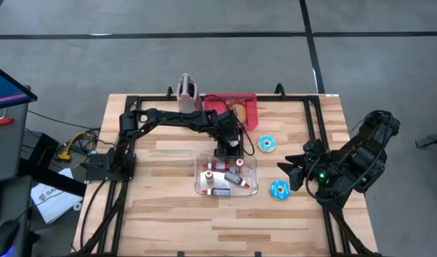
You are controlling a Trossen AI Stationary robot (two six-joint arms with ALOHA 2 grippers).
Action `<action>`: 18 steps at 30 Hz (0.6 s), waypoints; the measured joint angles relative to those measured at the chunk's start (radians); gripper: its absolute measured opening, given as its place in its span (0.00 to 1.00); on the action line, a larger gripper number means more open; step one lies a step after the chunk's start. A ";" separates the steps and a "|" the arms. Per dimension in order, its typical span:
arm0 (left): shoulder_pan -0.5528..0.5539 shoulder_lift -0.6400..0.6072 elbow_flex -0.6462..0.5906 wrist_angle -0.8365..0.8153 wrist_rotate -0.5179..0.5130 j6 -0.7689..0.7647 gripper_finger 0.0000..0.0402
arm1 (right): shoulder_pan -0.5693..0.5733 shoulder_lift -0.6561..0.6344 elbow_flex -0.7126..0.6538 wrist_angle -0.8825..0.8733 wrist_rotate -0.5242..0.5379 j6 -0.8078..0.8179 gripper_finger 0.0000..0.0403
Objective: Pick & Place Food Item
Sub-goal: Put the pink donut into the black bin
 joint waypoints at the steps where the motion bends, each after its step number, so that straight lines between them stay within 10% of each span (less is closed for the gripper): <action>1: 0.000 0.000 0.000 -0.001 0.004 0.000 0.31 | 0.000 0.000 0.000 0.000 0.000 0.000 0.53; 18: 0.006 0.000 0.000 -0.008 0.003 0.023 0.44 | 0.000 0.000 0.000 0.007 0.000 0.000 0.53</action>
